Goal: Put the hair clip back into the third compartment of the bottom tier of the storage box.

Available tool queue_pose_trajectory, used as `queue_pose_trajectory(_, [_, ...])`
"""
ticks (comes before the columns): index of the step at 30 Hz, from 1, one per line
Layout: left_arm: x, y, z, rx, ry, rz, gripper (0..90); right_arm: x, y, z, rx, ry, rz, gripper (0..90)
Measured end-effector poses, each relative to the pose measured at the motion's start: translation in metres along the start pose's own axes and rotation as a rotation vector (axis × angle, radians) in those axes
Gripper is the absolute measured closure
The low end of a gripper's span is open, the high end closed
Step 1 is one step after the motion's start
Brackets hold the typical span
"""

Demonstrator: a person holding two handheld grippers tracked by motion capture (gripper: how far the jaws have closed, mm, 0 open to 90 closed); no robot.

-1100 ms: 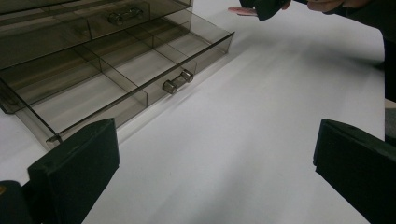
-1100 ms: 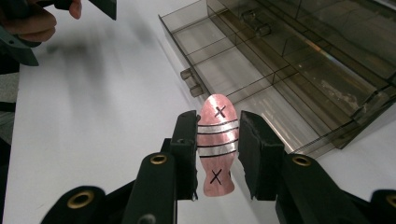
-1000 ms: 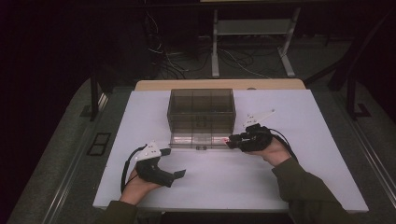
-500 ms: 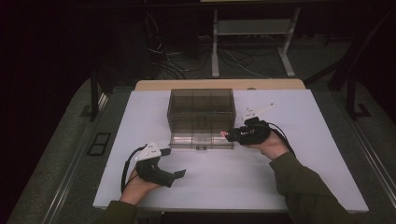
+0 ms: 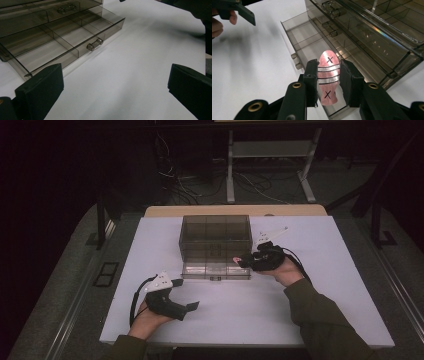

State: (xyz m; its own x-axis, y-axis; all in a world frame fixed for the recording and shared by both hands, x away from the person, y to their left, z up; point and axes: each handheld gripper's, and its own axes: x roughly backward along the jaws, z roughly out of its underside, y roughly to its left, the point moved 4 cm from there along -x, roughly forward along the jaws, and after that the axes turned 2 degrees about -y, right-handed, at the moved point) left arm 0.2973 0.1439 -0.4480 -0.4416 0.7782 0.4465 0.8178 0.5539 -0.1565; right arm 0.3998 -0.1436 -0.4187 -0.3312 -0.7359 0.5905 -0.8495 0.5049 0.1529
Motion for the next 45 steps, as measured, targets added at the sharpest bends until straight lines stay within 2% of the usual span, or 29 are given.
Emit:
queue_pose_trajectory(11, [0.000,0.000,0.000,-0.001,-0.003,0.000,0.0,-0.013,-0.006,-0.002,-0.004,0.012,0.012,66.9])
queue_pose_trajectory(41, [0.000,-0.001,-0.001,-0.004,-0.001,0.001,0.0,-0.045,-0.012,0.017,-0.012,0.111,0.044,66.5])
queue_pose_trajectory(45, [0.000,-0.001,-0.001,-0.007,-0.001,0.001,0.0,-0.046,-0.010,0.017,-0.015,0.110,0.035,62.0])
